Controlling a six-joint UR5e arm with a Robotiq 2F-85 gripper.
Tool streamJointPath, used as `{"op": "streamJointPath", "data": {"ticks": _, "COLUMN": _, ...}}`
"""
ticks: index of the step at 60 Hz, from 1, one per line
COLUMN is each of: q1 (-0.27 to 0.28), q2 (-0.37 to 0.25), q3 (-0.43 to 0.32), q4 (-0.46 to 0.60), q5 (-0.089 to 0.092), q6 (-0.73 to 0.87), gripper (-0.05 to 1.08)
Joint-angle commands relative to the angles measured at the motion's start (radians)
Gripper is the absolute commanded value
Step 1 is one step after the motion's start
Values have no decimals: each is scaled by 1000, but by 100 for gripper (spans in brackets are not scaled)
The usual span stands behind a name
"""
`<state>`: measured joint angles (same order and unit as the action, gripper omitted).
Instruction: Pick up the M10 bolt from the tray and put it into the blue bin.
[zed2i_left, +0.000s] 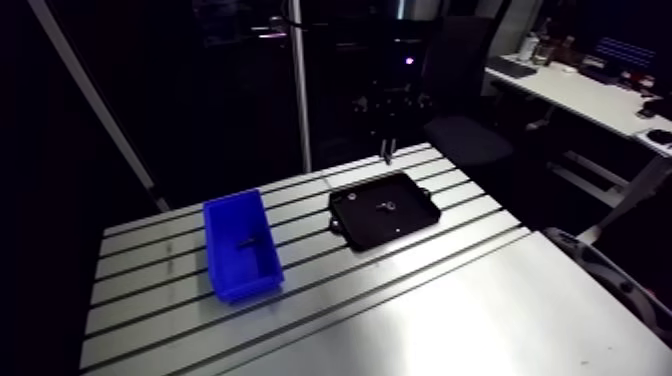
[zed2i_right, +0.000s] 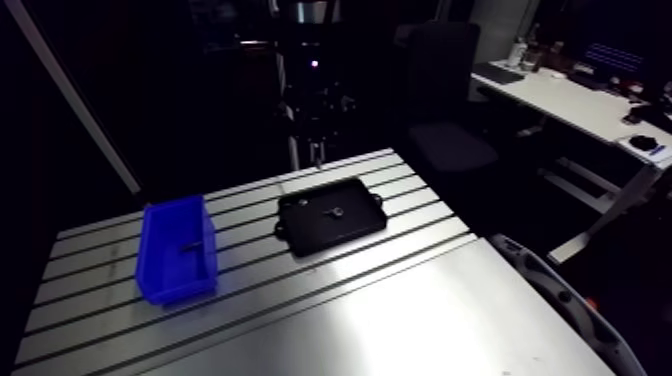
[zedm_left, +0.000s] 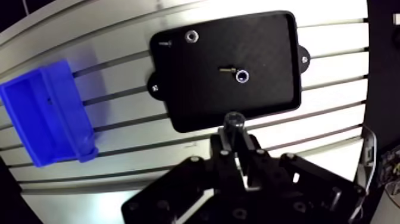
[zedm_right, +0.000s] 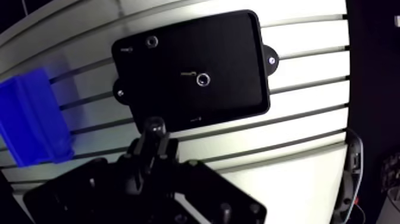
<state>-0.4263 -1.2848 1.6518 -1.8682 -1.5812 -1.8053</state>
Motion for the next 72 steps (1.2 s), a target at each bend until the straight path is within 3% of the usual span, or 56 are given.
{"op": "streamJointPath", "data": {"ticks": 1, "q1": 40, "q2": -50, "q3": -80, "q4": 65, "q5": -1, "q6": -204, "gripper": 107}}
{"op": "streamJointPath", "data": {"ticks": 10, "q1": 119, "q2": -40, "q3": -133, "q4": 84, "q5": 0, "q6": -439, "gripper": 107}}
{"op": "streamJointPath", "data": {"ticks": 21, "q1": 158, "q2": -29, "q3": -133, "q4": 83, "q5": 11, "q6": -638, "gripper": 107}}
{"op": "streamJointPath", "data": {"ticks": 31, "q1": 239, "q2": -20, "q3": -135, "q4": 86, "q5": 14, "q6": -846, "gripper": 106}}
{"op": "streamJointPath", "data": {"ticks": 35, "q1": 251, "q2": -18, "q3": -131, "q4": 88, "q5": 20, "q6": -899, "gripper": 106}}
{"op": "streamJointPath", "data": {"ticks": 39, "q1": 268, "q2": -18, "q3": -128, "q4": 91, "q5": 39, "q6": -969, "gripper": 105}}
{"op": "streamJointPath", "data": {"ticks": 43, "q1": 288, "q2": -14, "q3": -129, "q4": 98, "q5": 43, "q6": -1016, "gripper": 104}}
{"op": "streamJointPath", "data": {"ticks": 57, "q1": 364, "q2": 19, "q3": -136, "q4": 116, "q5": 34, "q6": -1110, "gripper": 105}}
{"op": "streamJointPath", "data": {"ticks": 61, "q1": 398, "q2": 32, "q3": -131, "q4": 110, "q5": 24, "q6": -1163, "gripper": 105}}
{"op": "streamJointPath", "data": {"ticks": 72, "q1": 431, "q2": 54, "q3": -128, "q4": 105, "q5": 16, "q6": -1208, "gripper": 105}}
